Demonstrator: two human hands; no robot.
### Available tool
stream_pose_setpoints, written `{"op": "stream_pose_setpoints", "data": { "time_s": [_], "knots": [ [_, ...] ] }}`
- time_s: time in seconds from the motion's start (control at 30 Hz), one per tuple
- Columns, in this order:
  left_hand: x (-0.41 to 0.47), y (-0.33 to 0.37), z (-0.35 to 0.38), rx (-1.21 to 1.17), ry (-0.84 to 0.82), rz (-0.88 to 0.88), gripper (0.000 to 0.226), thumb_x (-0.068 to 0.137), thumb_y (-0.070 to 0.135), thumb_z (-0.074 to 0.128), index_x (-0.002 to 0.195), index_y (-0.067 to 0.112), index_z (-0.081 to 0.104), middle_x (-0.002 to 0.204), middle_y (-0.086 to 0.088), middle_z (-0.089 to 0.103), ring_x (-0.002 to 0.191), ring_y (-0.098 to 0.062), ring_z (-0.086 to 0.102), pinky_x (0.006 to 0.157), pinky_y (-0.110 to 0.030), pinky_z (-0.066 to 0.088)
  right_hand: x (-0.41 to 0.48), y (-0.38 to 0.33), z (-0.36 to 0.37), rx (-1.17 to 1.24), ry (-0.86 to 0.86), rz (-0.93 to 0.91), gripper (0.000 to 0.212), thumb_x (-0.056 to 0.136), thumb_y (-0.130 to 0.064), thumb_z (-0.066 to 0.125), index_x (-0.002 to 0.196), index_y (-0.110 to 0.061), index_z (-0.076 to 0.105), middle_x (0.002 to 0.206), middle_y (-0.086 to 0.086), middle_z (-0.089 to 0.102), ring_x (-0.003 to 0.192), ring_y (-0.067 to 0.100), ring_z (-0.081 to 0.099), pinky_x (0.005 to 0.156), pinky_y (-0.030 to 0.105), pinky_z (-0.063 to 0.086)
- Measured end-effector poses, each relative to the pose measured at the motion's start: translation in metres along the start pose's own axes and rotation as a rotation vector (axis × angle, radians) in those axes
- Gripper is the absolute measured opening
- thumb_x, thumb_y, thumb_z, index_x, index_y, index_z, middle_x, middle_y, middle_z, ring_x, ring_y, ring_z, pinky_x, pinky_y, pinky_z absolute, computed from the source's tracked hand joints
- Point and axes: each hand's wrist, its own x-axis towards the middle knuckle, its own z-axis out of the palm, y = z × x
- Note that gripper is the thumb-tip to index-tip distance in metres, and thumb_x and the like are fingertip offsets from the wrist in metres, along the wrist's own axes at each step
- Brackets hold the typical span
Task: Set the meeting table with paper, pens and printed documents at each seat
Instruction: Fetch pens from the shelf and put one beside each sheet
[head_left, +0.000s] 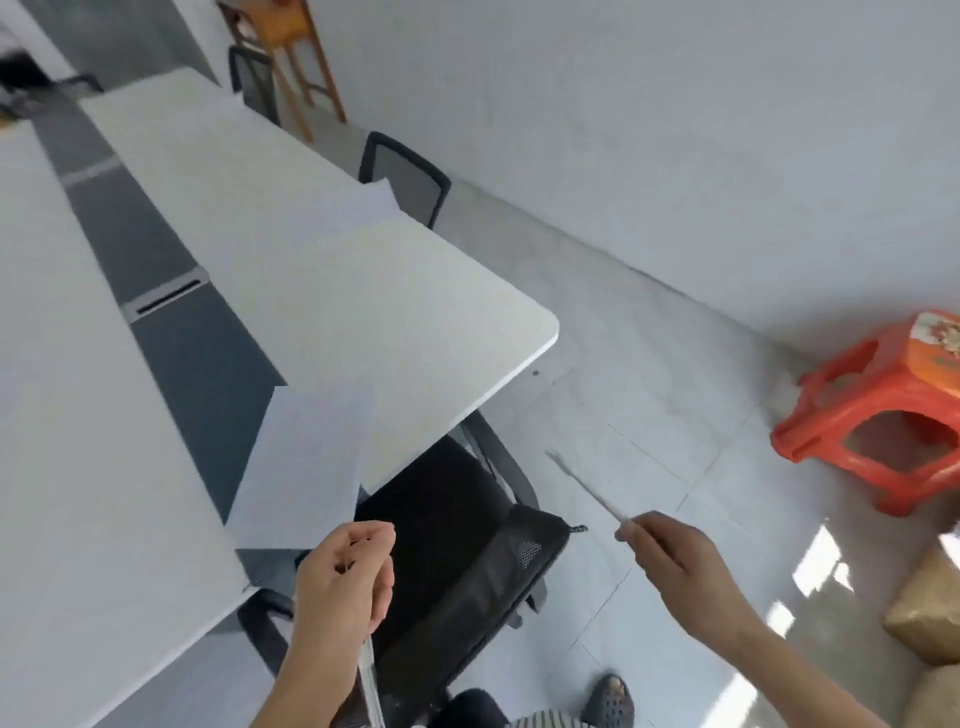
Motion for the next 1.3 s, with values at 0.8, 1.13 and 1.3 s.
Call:
{"op": "stream_pose_setpoints", "data": {
  "time_s": [0.8,1.13,1.3],
  "knots": [
    [0.071,-0.045,-0.139,-0.202,0.531,-0.222,0.018,0.098,0.008,0.047,0.092,0.01,0.064,0.048,-0.011,0.049,0.032,-0.011,0.033,0.03,-0.018,0.028,0.302,-0.106,0.295,-0.749,-0.252,0.017,0.023,0.096,-0.029,0.041,0.081,-0.017,0.053,0.078,0.003,0.057,0.07,0.025,0.054,0.061,0.029,0.038],
    [0.104,-0.043,-0.121,-0.451,0.594,-0.228,0.026,0.102,0.015,0.038,0.089,0.006,0.059,0.044,0.001,0.039,0.038,-0.013,0.034,0.039,-0.021,0.03,0.301,-0.108,0.28,-0.808,-0.28,-0.091,0.034,0.094,-0.039,0.051,0.123,-0.022,0.055,0.118,-0.001,0.064,0.103,0.024,0.062,0.084,0.034,0.046],
    [0.123,-0.013,-0.093,-0.5,0.604,-0.16,0.029,0.103,0.02,0.037,0.086,0.01,0.058,0.042,0.005,0.039,0.043,-0.013,0.032,0.044,-0.024,0.027,0.24,-0.128,0.228,-0.495,-0.439,-0.178,0.018,0.094,-0.038,0.055,0.104,-0.026,0.064,0.095,-0.012,0.067,0.091,0.013,0.064,0.081,0.027,0.049]
  ]
}}
